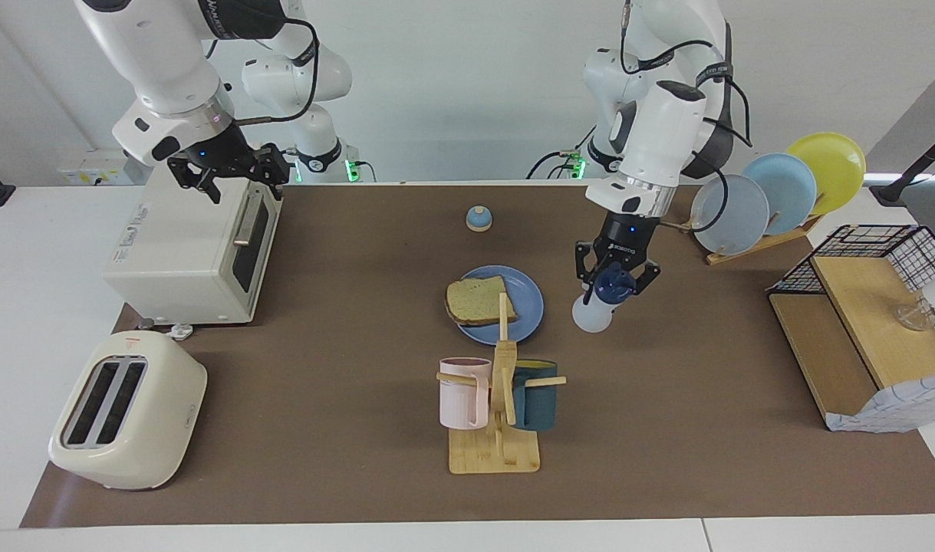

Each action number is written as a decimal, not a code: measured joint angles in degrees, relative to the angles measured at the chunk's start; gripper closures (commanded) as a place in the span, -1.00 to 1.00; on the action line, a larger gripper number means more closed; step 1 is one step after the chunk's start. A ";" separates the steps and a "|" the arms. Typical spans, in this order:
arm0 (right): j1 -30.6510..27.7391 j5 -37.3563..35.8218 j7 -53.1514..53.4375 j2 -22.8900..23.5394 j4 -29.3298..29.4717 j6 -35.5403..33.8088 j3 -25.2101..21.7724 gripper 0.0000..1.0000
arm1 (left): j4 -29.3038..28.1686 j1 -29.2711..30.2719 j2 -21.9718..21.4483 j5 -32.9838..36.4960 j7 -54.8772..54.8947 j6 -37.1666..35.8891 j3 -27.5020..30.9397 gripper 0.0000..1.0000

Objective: Put bread on plate and add seasoning

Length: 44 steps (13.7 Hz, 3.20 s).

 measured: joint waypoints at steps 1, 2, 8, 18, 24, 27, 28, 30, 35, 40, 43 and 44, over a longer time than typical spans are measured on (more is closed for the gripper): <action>-0.31 -0.03 -0.01 -0.47 -0.54 0.02 0.00 -1.00 | -0.17 0.62 2.19 0.00 -1.55 4.55 -0.01 1.00; -0.64 -0.04 -0.19 -0.78 -0.89 0.07 0.00 -1.00 | -0.23 1.35 4.23 -0.01 -2.34 8.55 0.03 1.00; -2.27 -0.05 -2.30 -1.08 -1.68 0.10 0.05 -1.00 | -0.22 6.55 14.13 -0.01 -3.12 27.08 0.25 1.00; -2.27 -0.05 -2.30 -1.09 -1.70 0.83 0.38 -1.00 | 3.69 7.23 26.79 -0.64 -3.49 41.42 0.19 1.00; -2.27 -0.05 -2.30 -1.11 -1.70 0.94 0.44 -1.00 | 5.93 7.16 23.00 -0.69 -2.67 30.41 0.38 1.00; -2.27 -0.05 -2.30 -1.13 -1.70 0.94 0.47 -1.00 | 6.60 5.80 7.66 -0.48 4.91 4.13 0.13 1.00; -2.27 -0.05 -2.30 -1.21 -1.71 0.97 0.48 -1.00 | 6.45 5.03 2.45 0.31 6.66 -4.29 0.04 1.00; -2.27 -0.05 -2.30 -1.73 -2.15 0.99 0.51 -1.00 | 6.35 2.44 -5.53 4.00 7.88 -20.49 -0.29 1.00; -2.38 -0.05 -2.30 -2.29 -3.40 1.25 0.50 -1.00 | 6.56 -5.46 -9.25 12.02 8.49 -38.66 -4.68 1.00; -3.49 -0.05 -2.30 -2.29 -3.62 1.27 0.48 -1.00 | 6.88 -5.98 -9.71 19.45 16.06 -49.41 -13.06 1.00; -3.47 -0.05 -2.30 -2.29 -3.65 1.27 0.73 -1.00 | 6.38 -7.66 -8.53 25.23 20.12 -53.09 -15.02 1.00; -3.48 -0.05 -2.30 -2.29 -3.65 1.27 0.74 -1.00 | 6.31 -8.84 -7.51 27.04 20.44 -54.10 -15.12 1.00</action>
